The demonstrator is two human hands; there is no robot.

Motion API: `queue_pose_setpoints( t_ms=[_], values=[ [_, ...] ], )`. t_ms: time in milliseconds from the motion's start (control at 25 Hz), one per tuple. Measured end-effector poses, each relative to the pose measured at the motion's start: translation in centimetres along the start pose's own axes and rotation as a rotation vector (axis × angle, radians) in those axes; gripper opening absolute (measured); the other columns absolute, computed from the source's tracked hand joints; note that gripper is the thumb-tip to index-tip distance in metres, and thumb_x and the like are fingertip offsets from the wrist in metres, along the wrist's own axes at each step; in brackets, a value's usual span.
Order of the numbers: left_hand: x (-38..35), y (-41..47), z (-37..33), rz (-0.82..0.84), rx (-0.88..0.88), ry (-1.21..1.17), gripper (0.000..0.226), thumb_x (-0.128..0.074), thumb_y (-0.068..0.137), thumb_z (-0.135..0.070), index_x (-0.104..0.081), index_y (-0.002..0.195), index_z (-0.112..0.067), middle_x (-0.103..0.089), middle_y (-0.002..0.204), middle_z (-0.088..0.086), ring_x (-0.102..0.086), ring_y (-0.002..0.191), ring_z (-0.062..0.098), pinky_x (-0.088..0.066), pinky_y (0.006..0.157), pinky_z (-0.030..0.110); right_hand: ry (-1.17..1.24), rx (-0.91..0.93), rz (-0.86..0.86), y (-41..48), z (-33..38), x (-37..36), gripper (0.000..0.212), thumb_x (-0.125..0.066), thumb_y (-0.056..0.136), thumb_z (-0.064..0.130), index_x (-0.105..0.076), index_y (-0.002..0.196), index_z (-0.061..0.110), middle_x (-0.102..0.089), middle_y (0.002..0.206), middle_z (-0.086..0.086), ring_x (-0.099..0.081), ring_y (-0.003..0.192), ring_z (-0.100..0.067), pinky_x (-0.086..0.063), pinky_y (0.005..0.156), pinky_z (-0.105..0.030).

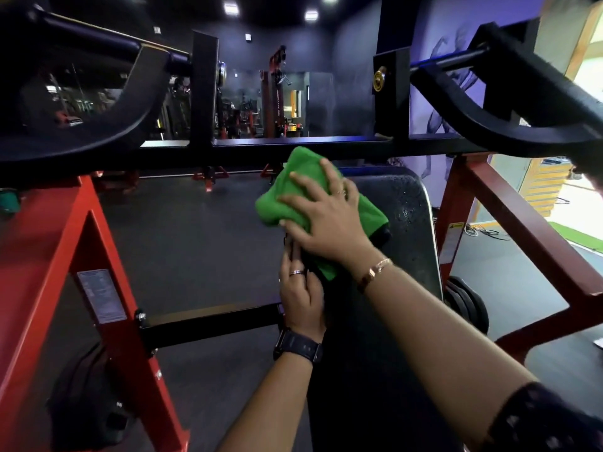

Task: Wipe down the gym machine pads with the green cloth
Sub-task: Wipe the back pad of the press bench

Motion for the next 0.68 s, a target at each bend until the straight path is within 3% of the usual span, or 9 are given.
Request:
queue_pose_setpoints(
  t_ms=[80, 120, 280, 320, 400, 520, 600, 680],
  values=[
    [0.1, 0.0, 0.0, -0.007, 0.035, -0.031, 0.057, -0.031, 0.084, -0.023, -0.032, 0.140, -0.010, -0.025, 0.146, -0.007, -0.031, 0.136, 0.010, -0.030, 0.111, 0.034, -0.026, 0.099, -0.046, -1.2, 0.8, -0.5, 0.045, -0.043, 0.079, 0.057, -0.059, 0.118, 0.040, -0.044, 0.143, 0.012, -0.020, 0.142, -0.033, -0.023, 0.104, -0.054],
    [0.1, 0.0, -0.3, -0.009, 0.029, -0.033, 0.056, -0.031, 0.085, -0.022, -0.031, 0.140, -0.012, -0.025, 0.147, -0.010, -0.030, 0.137, 0.009, -0.029, 0.113, 0.032, 0.007, 0.060, -0.065, -0.4, -0.6, 0.0, 0.045, -0.043, 0.081, 0.056, -0.057, 0.120, 0.040, -0.044, 0.142, 0.013, -0.021, 0.141, -0.029, -0.023, 0.105, -0.051],
    [-0.1, -0.3, -0.7, 0.014, -0.002, -0.020, 0.056, -0.033, 0.086, -0.022, -0.034, 0.141, -0.010, -0.027, 0.150, -0.004, -0.030, 0.138, 0.010, -0.028, 0.113, 0.029, 0.263, -0.500, -0.125, 2.0, -8.4, 1.7, 0.042, -0.047, 0.088, 0.048, -0.055, 0.126, 0.031, -0.045, 0.141, 0.011, -0.024, 0.139, -0.023, -0.021, 0.107, -0.043],
    [-0.1, -0.2, -0.5, 0.010, 0.018, -0.021, 0.057, -0.033, 0.085, -0.022, -0.035, 0.141, -0.010, -0.028, 0.150, -0.003, -0.030, 0.138, 0.009, -0.028, 0.113, 0.026, 0.236, -0.517, -0.144, 1.7, -7.7, 1.6, 0.042, -0.048, 0.088, 0.047, -0.055, 0.126, 0.030, -0.045, 0.141, 0.010, -0.021, 0.141, -0.024, -0.020, 0.109, -0.044],
    [-0.3, -0.2, -0.2, -0.001, 0.068, -0.045, 0.060, -0.034, 0.082, -0.022, -0.036, 0.140, -0.008, -0.029, 0.150, 0.001, -0.027, 0.138, 0.004, -0.026, 0.113, 0.022, 0.136, -0.339, -0.168, 0.7, -3.6, 1.0, 0.047, -0.046, 0.083, 0.046, -0.054, 0.127, 0.031, -0.046, 0.142, 0.007, -0.019, 0.142, -0.026, -0.018, 0.111, -0.046],
    [-0.3, -0.2, -0.4, 0.006, 0.030, -0.045, 0.059, -0.035, 0.082, -0.019, -0.035, 0.140, -0.009, -0.029, 0.150, 0.003, -0.030, 0.138, 0.010, -0.031, 0.113, 0.035, 0.065, -0.179, -0.135, -0.1, -3.2, 0.5, 0.054, -0.039, 0.082, 0.052, -0.048, 0.133, 0.036, -0.040, 0.147, 0.008, -0.019, 0.144, -0.023, -0.018, 0.113, -0.044],
    [-0.2, -0.2, -0.6, 0.013, -0.021, -0.011, 0.055, -0.034, 0.087, -0.019, -0.035, 0.141, -0.007, -0.028, 0.150, 0.000, -0.031, 0.138, 0.013, -0.033, 0.111, 0.039, 0.135, -0.346, -0.126, 0.2, -7.5, 1.2, 0.052, -0.040, 0.086, 0.051, -0.044, 0.135, 0.037, -0.033, 0.151, 0.011, -0.013, 0.145, -0.020, -0.013, 0.115, -0.042],
    [-0.1, -0.1, -0.4, -0.002, -0.007, -0.009, 0.055, -0.034, 0.087, -0.021, -0.036, 0.140, -0.007, -0.028, 0.149, -0.005, -0.031, 0.137, 0.012, -0.030, 0.113, 0.034, 0.164, -0.517, -0.162, -0.6, -9.0, 1.3, 0.051, -0.045, 0.087, 0.046, -0.043, 0.137, 0.034, -0.031, 0.152, 0.010, -0.009, 0.146, -0.021, -0.009, 0.116, -0.043]
  ],
)
Point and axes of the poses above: each hand's wrist, its own y-axis towards the middle knuckle, its own x-axis out of the back of the hand, z = x × y, the point moved 9 cm from there along y, towards the middle knuckle
